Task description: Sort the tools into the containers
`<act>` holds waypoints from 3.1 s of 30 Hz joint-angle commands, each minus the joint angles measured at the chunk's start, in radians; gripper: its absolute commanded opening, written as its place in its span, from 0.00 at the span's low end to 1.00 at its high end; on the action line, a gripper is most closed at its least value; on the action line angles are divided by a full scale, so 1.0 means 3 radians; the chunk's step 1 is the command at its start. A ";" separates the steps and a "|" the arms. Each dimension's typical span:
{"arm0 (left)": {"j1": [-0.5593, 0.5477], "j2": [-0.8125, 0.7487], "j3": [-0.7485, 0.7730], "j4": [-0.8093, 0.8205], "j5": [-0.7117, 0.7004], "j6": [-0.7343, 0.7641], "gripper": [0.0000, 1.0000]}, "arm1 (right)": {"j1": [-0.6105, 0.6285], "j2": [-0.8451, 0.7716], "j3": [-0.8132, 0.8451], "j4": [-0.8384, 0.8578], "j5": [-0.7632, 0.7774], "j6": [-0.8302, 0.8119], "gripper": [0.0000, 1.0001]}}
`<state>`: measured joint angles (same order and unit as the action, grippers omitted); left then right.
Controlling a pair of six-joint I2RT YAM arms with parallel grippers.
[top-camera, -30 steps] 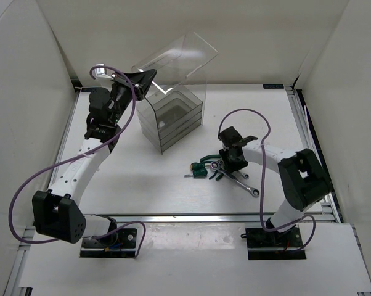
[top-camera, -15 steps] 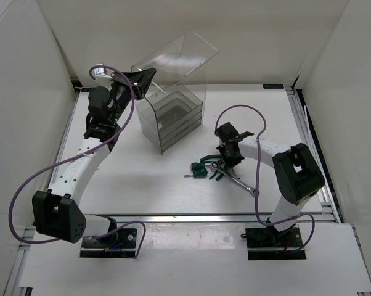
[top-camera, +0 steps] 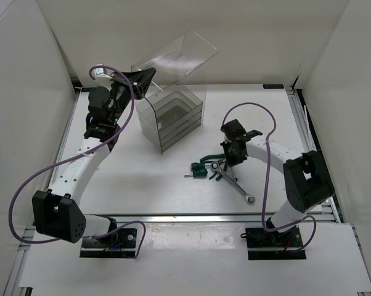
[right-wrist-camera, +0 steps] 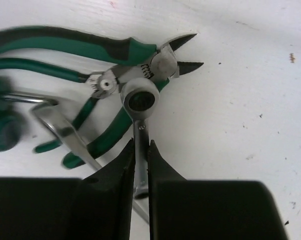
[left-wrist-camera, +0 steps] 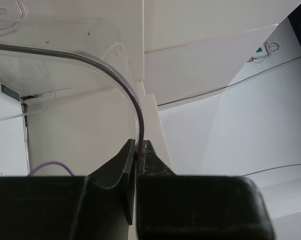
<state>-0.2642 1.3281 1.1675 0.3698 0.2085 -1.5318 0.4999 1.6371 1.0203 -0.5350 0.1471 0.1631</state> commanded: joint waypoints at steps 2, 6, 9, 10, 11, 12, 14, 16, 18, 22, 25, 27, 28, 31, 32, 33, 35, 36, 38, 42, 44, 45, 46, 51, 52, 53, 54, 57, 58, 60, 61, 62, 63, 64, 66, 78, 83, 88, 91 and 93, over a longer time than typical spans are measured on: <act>-0.0045 0.0032 0.0004 0.0015 -0.0102 -0.0278 0.10 | 0.0005 -0.0374 0.0403 -0.0098 -0.0183 0.0254 0.00; -0.0086 0.0052 0.0035 0.0035 -0.0148 -0.0324 0.10 | 0.0000 -0.0405 0.0761 0.0024 -0.0540 0.0438 0.00; -0.0116 0.0052 0.0046 0.0046 -0.0224 -0.0380 0.10 | -0.0015 -0.0262 0.1149 0.0106 -0.0827 0.0622 0.00; -0.0127 0.0052 0.0056 0.0046 -0.0245 -0.0391 0.10 | -0.0010 -0.0201 0.1256 0.0126 -0.0904 0.0683 0.00; -0.0152 0.0072 0.0061 0.0040 -0.0275 -0.0396 0.10 | -0.0010 -0.0069 0.1470 0.0208 -0.1056 0.0765 0.00; -0.0167 0.0063 0.0066 0.0045 -0.0306 -0.0396 0.10 | -0.0010 -0.0007 0.1573 0.0239 -0.1124 0.0846 0.00; -0.0218 0.0052 0.0076 0.0030 -0.0367 -0.0406 0.10 | -0.0010 0.0227 0.1894 0.0392 -0.1262 0.1040 0.00; -0.0244 0.0073 0.0076 0.0025 -0.0413 -0.0406 0.10 | 0.0001 0.0412 0.2105 0.0484 -0.1476 0.1194 0.00; -0.0305 0.0073 0.0076 0.0035 -0.0449 -0.0416 0.10 | 0.0011 0.0637 0.2346 0.0677 -0.1645 0.1460 0.00; -0.0367 0.0073 0.0066 0.0025 -0.0521 -0.0442 0.10 | 0.0031 0.0852 0.2326 0.1251 -0.1707 0.1951 0.00; -0.0387 0.0073 0.0056 0.0025 -0.0531 -0.0457 0.10 | 0.0052 0.0975 0.2336 0.1455 -0.1503 0.2176 0.00; -0.0393 0.0073 0.0051 0.0020 -0.0531 -0.0452 0.10 | 0.0052 0.1011 0.2270 0.1588 -0.1421 0.2415 0.00; -0.0398 0.0073 0.0051 0.0005 -0.0531 -0.0447 0.10 | 0.0052 0.1021 0.2244 0.1761 -0.1396 0.2473 0.00; -0.0418 0.0062 0.0051 -0.0006 -0.0531 -0.0447 0.10 | 0.0031 0.1169 0.2366 0.1763 -0.1319 0.2688 0.00; -0.0413 0.0062 0.0051 -0.0006 -0.0531 -0.0447 0.10 | 0.0031 0.1200 0.2407 0.1763 -0.1283 0.2728 0.00; -0.0418 0.0073 0.0046 -0.0011 -0.0521 -0.0447 0.10 | 0.0031 0.1231 0.2448 0.1763 -0.1252 0.2769 0.00; -0.0439 0.0073 0.0046 -0.0011 -0.0521 -0.0457 0.10 | 0.0011 0.1292 0.2500 0.1702 -0.1130 0.2892 0.00; -0.0449 0.0073 0.0046 -0.0006 -0.0521 -0.0457 0.10 | 0.0031 0.1323 0.2510 0.1681 -0.1104 0.2933 0.00; -0.0459 0.0073 0.0051 -0.0006 -0.0531 -0.0467 0.10 | 0.0031 0.1384 0.2612 0.1447 -0.0951 0.2964 0.09; -0.0459 0.0063 0.0046 0.0000 -0.0552 -0.0498 0.10 | 0.0092 0.1385 0.2618 0.1282 -0.0838 0.2832 0.25; -0.0454 0.0073 0.0051 0.0005 -0.0547 -0.0503 0.10 | 0.0067 0.1369 0.2617 0.1333 -0.0909 0.2770 0.32; -0.0454 0.0073 0.0041 0.0015 -0.0562 -0.0508 0.10 | 0.0072 0.1374 0.2633 0.1313 -0.0920 0.2719 0.35; -0.0459 0.0073 0.0020 0.0020 -0.0552 -0.0529 0.10 | 0.0072 0.1364 0.2694 0.1232 -0.0945 0.2607 0.42; -0.0459 0.0042 -0.0031 0.0046 -0.0582 -0.0564 0.10 | -0.0020 0.1232 0.2801 0.0986 -0.1032 0.2300 0.48; -0.0449 0.0032 -0.0036 0.0040 -0.0593 -0.0554 0.10 | -0.0030 0.1170 0.2802 0.0935 -0.1002 0.2239 0.48; -0.0454 0.0032 -0.0046 0.0045 -0.0593 -0.0554 0.10 | -0.0040 0.0998 0.2705 0.0864 -0.0971 0.2096 0.47; -0.0449 0.0032 -0.0057 0.0046 -0.0593 -0.0554 0.10 | -0.0056 0.0885 0.2598 0.0863 -0.0971 0.2004 0.48; -0.0439 0.0011 -0.0102 0.0061 -0.0583 -0.0554 0.10 | -0.0132 0.0334 0.1960 0.0934 -0.1052 0.1513 0.47; -0.0439 0.0011 -0.0118 0.0066 -0.0582 -0.0559 0.10 | -0.0132 0.0169 0.1766 0.0950 -0.1058 0.1380 0.47; -0.0423 -0.0014 -0.0154 0.0066 -0.0582 -0.0549 0.10 | -0.0112 -0.0340 0.1101 0.1006 -0.1109 0.1073 0.47; -0.0413 -0.0009 -0.0164 0.0071 -0.0582 -0.0544 0.10 | -0.0102 -0.0506 0.0846 0.1047 -0.1139 0.1022 0.47; -0.0408 -0.0009 -0.0179 0.0076 -0.0593 -0.0539 0.10 | -0.0102 -0.0690 0.0347 0.1128 -0.1145 0.0991 0.47; -0.0408 0.0001 -0.0179 0.0071 -0.0572 -0.0549 0.10 | -0.0092 -0.0995 0.0119 0.1129 -0.1170 0.0990 0.47; -0.0413 0.0001 -0.0190 0.0086 -0.0572 -0.0544 0.10 | -0.0102 -0.1140 -0.0080 0.1068 -0.1115 0.0990 0.47; -0.0403 0.0011 -0.0205 0.0107 -0.0552 -0.0544 0.10 | -0.0102 -0.1472 -0.0546 0.0844 -0.1027 0.1052 0.47; -0.0408 -0.0050 -0.0394 0.0097 -0.0552 -0.0580 0.10 | -0.0010 -0.1633 -0.1105 0.0209 -0.0327 0.1313 0.50; -0.0413 -0.0091 -0.0456 0.0107 -0.0542 -0.0600 0.10 | 0.0092 -0.1448 -0.1176 0.0311 -0.0337 0.1399 0.49; -0.0418 -0.0173 -0.0558 0.0081 -0.0593 -0.0646 0.10 | 0.0144 -0.1285 -0.1391 0.0555 -0.0408 0.1527 0.50; -0.0413 -0.0193 -0.0589 0.0086 -0.0603 -0.0662 0.10 | 0.0154 -0.1244 -0.1513 0.0689 -0.0608 0.1563 0.49; -0.0418 -0.0203 -0.0589 0.0086 -0.0593 -0.0662 0.10 | 0.0154 -0.1162 -0.1550 0.0760 -0.0654 0.1604 0.48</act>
<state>-0.3840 1.2770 1.0302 0.4797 0.0589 -1.5959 0.5400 1.2675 0.5747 -0.3679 -0.0158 0.6094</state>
